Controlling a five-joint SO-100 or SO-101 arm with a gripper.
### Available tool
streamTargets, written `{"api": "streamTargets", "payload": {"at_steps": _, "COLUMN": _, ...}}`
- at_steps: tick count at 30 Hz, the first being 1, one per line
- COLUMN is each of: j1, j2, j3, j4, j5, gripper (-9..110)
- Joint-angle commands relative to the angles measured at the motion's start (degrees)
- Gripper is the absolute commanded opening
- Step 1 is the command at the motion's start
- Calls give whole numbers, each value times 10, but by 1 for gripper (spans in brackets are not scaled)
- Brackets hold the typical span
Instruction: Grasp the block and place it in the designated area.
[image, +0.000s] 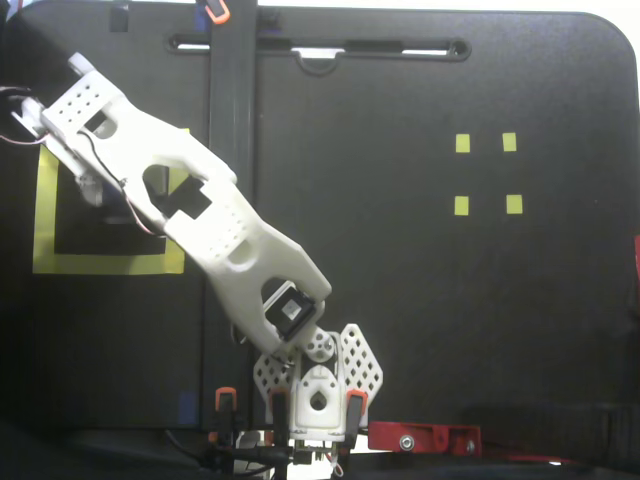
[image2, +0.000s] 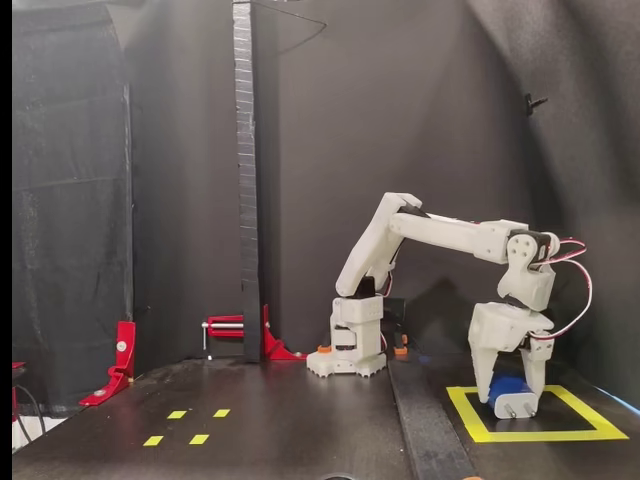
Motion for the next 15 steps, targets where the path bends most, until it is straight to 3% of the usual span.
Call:
{"api": "streamTargets", "payload": {"at_steps": 1, "j1": 1, "j2": 28, "j3": -3, "j4": 12, "j5": -8, "gripper": 42}}
{"api": "streamTargets", "payload": {"at_steps": 3, "j1": 1, "j2": 30, "j3": -3, "j4": 17, "j5": -14, "gripper": 49}}
{"api": "streamTargets", "payload": {"at_steps": 15, "j1": 1, "j2": 32, "j3": -3, "j4": 18, "j5": -16, "gripper": 49}}
